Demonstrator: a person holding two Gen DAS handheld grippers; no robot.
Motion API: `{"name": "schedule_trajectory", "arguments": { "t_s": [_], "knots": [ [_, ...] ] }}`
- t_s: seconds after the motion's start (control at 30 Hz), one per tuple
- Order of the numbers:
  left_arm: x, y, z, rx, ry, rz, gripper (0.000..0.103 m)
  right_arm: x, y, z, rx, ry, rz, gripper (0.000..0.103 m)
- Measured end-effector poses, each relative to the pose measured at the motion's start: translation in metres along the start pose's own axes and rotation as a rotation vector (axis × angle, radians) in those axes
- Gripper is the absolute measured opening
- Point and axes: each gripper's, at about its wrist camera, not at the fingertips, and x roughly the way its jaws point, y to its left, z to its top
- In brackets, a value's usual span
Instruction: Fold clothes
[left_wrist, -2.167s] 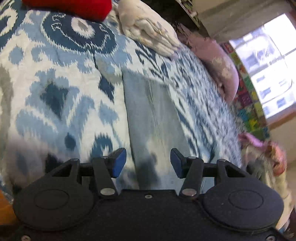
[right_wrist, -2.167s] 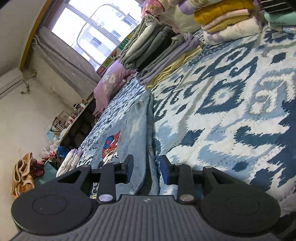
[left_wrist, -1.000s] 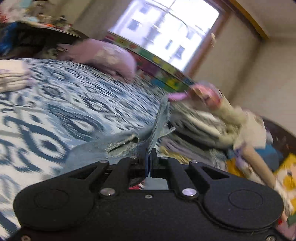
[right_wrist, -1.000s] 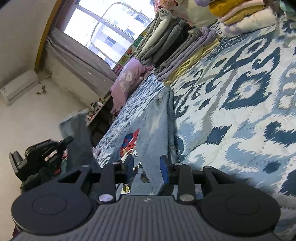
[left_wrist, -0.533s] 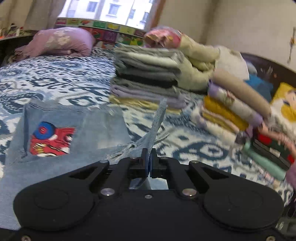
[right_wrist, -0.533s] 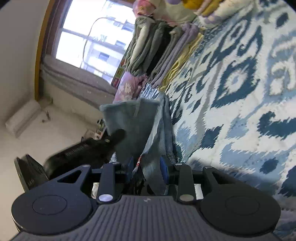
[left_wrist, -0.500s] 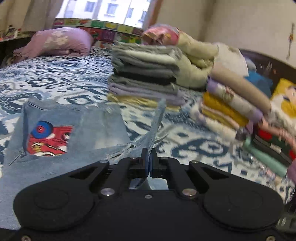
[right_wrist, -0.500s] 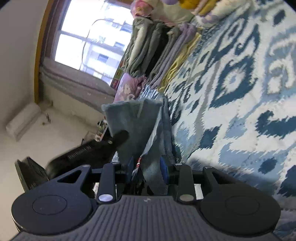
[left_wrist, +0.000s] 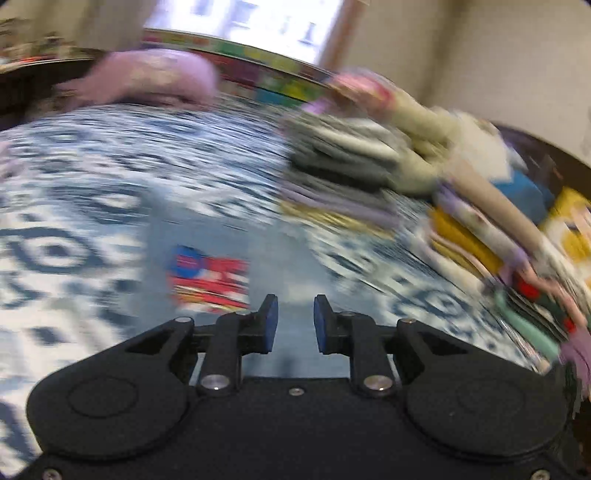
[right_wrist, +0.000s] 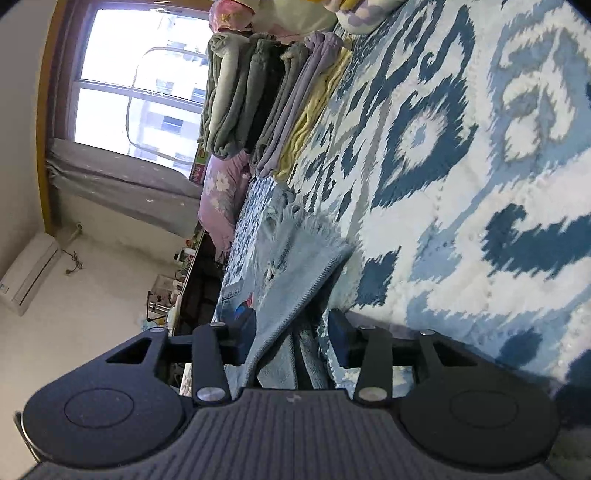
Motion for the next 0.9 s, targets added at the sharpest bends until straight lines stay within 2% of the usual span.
{"name": "schedule_trajectory", "arguments": {
  "t_s": [0.13,0.23,0.3,0.37,0.4,0.43,0.47,0.7,0.9],
  "knots": [
    [-0.023,0.039,-0.002,-0.049,0.038,0.122,0.018,0.009,-0.001,0.006,0.020,-0.007,0.008,0.049],
    [-0.031,0.055,-0.010,-0.058,0.079,0.161,0.018,0.018,-0.001,0.011,0.028,-0.031,0.004,0.048],
    [-0.031,0.059,-0.017,-0.053,0.105,0.169,0.018,0.024,0.000,0.014,0.017,-0.040,-0.007,0.042],
    [-0.026,0.058,-0.022,-0.045,0.137,0.177,0.018,0.030,0.001,0.017,0.002,-0.042,-0.013,0.025],
    [-0.024,0.057,-0.024,-0.040,0.152,0.180,0.018,0.032,0.000,0.019,-0.005,-0.042,-0.012,0.022],
    [-0.022,0.056,-0.027,-0.035,0.167,0.182,0.018,0.034,0.000,0.020,-0.013,-0.046,-0.010,0.009],
    [-0.019,0.055,-0.029,-0.030,0.181,0.184,0.018,0.033,0.002,0.021,-0.030,-0.048,-0.001,0.004],
    [-0.007,0.046,-0.043,0.014,0.234,0.189,0.018,0.023,0.030,0.029,-0.145,-0.066,0.104,0.003],
    [0.000,0.037,-0.052,0.052,0.269,0.181,0.018,0.013,0.039,0.039,-0.155,-0.104,0.164,0.003]
  ]
}}
